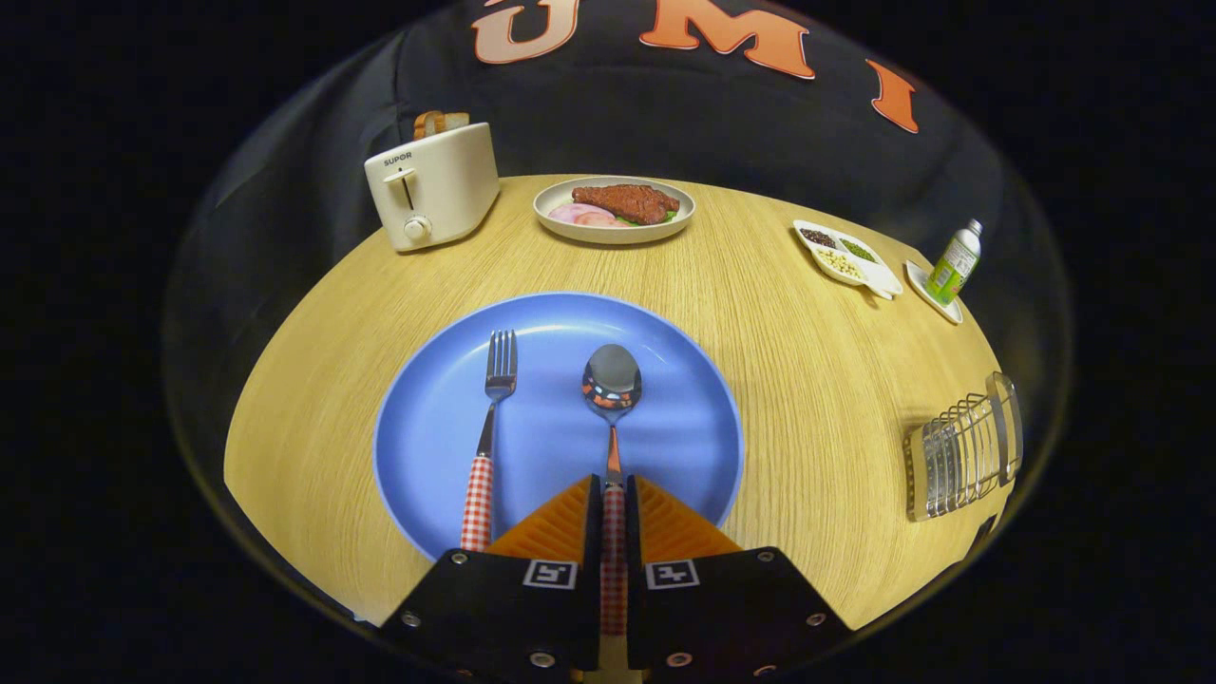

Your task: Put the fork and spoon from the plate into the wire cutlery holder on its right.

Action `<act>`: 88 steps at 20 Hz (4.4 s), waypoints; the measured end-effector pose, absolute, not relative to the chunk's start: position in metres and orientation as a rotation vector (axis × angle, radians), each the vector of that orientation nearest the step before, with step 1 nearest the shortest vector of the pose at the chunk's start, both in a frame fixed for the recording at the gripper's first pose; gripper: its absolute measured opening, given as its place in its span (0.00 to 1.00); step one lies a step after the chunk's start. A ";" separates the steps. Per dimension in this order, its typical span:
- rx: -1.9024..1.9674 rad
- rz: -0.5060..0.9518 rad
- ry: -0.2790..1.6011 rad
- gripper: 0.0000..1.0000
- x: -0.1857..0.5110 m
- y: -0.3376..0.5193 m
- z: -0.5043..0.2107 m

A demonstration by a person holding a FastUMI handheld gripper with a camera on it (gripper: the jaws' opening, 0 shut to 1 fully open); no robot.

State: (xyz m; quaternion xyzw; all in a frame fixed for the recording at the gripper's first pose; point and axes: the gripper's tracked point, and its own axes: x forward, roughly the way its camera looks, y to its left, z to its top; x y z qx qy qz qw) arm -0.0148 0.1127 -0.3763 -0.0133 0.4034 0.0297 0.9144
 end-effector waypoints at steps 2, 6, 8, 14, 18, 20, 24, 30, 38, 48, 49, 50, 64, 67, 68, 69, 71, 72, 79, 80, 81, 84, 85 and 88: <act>-0.010 0.065 0.828 0.08 -0.014 0.108 -0.370; 0.013 0.060 0.775 0.07 -0.012 0.089 -0.341; 0.028 0.045 0.737 0.07 -0.010 0.075 -0.322; 0.043 -0.035 0.655 0.07 -0.017 0.006 -0.273; 0.047 -0.102 0.642 0.07 -0.033 -0.050 -0.259; 0.048 -0.135 0.659 0.07 -0.043 -0.077 -0.258; 0.034 -0.164 0.725 0.07 -0.062 -0.123 -0.262; 0.019 -0.110 0.842 0.07 -0.083 -0.148 -0.263; -0.004 -0.039 1.090 0.07 -0.100 -0.163 -0.276; -0.094 0.034 1.346 0.08 -0.096 -0.172 -0.294; -0.091 0.039 1.361 0.09 -0.094 -0.171 -0.295; -0.084 0.042 1.372 0.09 -0.091 -0.170 -0.298; 0.263 0.090 0.980 0.54 -0.012 -0.111 -0.239; 0.268 0.072 0.834 0.78 0.005 -0.104 -0.215; 0.253 0.057 0.784 0.82 0.009 -0.103 -0.208; 0.236 0.042 0.729 0.85 0.014 -0.102 -0.199; 0.204 0.015 0.610 0.87 0.024 -0.098 -0.178; 0.191 0.013 0.558 0.88 0.027 -0.093 -0.168; 0.050 0.008 0.291 0.92 0.037 -0.044 -0.113; 0.049 0.015 0.280 0.92 0.036 -0.036 -0.112; 0.050 0.026 0.271 0.92 0.038 -0.024 -0.110; 0.055 0.057 0.258 0.93 0.041 0.006 -0.111; 0.054 0.065 0.256 0.93 0.041 0.015 -0.112; 0.027 0.114 0.275 0.93 0.040 0.048 -0.126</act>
